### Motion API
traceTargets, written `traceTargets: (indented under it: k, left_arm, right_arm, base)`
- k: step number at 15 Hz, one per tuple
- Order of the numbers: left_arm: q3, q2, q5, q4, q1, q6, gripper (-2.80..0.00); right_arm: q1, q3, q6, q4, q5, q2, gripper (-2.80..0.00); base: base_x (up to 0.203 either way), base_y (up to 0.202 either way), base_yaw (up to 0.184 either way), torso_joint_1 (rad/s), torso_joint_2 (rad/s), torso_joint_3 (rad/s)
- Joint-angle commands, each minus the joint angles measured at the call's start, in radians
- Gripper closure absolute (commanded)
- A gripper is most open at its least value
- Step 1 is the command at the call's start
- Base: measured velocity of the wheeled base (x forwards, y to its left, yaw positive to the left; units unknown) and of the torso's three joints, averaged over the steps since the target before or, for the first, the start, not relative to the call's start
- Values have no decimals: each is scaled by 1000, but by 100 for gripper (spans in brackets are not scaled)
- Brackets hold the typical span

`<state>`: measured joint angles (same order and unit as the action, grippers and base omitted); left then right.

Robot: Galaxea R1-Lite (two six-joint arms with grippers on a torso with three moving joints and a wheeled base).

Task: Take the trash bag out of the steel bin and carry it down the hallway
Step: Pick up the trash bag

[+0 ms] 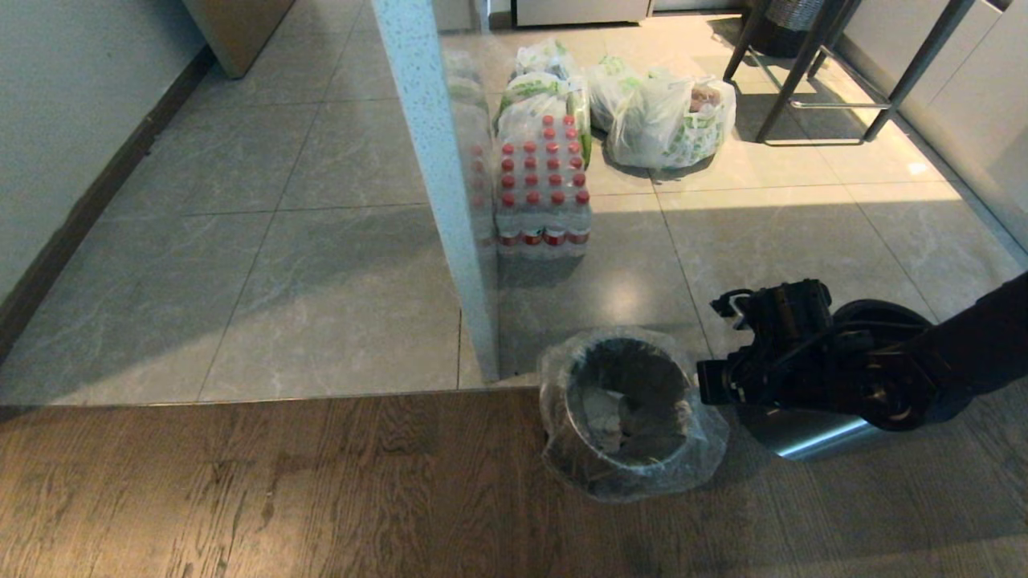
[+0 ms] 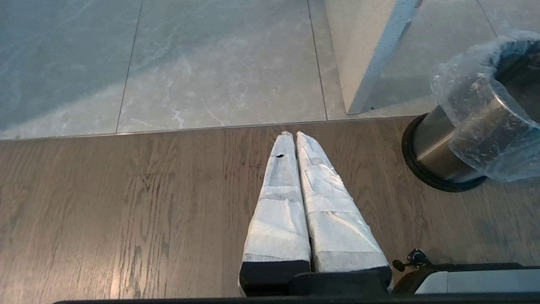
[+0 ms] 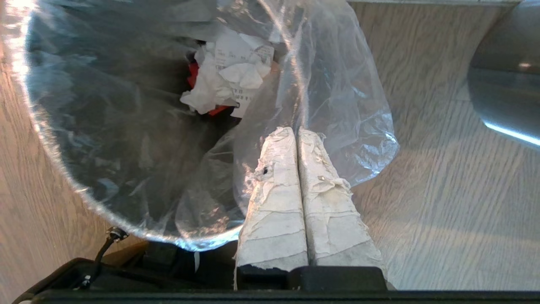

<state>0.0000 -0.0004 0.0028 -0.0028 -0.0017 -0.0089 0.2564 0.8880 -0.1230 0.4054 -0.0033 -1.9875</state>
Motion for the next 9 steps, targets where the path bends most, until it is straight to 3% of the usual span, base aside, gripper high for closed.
traceTargets:
  k: [1,9]
  left_arm:
    - [1,0,0,0,0,0,0]
    - [2,0,0,0,0,0,0]
  right_arm:
    - [0,12,-1,-13,2,-25,0]
    - [1,63,-2,-92,5,-101,0]
  base:
    - [0,0,0,0,0,0]
    - [0,0,0,0,0,0]
